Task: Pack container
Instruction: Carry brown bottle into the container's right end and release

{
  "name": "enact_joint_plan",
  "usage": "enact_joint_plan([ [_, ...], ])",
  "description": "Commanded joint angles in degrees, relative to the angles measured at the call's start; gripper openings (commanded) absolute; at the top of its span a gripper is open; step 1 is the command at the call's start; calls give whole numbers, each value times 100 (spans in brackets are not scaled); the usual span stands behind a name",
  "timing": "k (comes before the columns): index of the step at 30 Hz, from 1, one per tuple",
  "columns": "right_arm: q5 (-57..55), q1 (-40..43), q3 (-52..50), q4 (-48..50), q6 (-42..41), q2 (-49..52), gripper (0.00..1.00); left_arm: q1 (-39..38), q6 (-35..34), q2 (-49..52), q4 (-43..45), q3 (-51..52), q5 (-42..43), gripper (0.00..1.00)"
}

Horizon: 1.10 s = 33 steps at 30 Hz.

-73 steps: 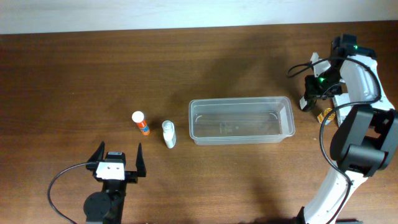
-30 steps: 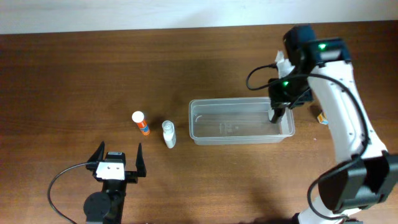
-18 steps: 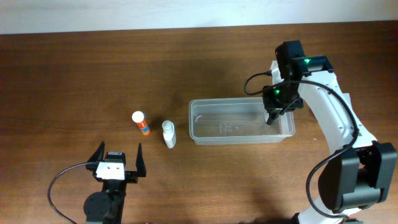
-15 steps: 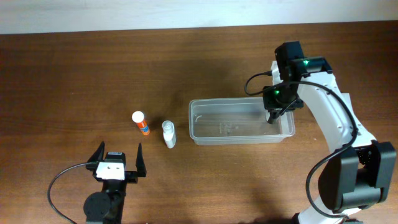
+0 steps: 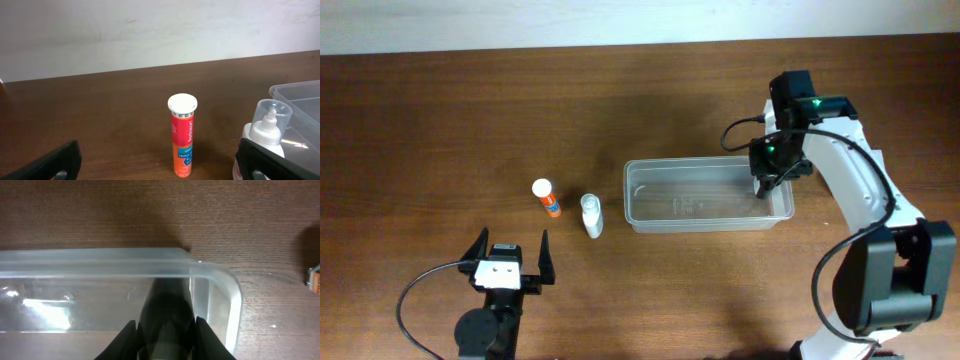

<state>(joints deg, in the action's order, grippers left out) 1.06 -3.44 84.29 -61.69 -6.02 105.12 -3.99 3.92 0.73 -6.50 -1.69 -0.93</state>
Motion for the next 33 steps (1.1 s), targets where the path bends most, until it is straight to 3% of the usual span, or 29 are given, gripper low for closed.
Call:
enact_joint_plan([
  [1,26,9,-50,46,-50,118,27,42,90,-44,0,26,-20,99],
  [27,275,11,-562,772,-37,240,27,42,90,-44,0,26,-20,99],
  [30,271,11,-562,879,-22,240,34,42,90,-44,0,26,-20,99],
  [33,59,15,-560,881,17,238,35,42,90,-44,0,26,-20,99],
])
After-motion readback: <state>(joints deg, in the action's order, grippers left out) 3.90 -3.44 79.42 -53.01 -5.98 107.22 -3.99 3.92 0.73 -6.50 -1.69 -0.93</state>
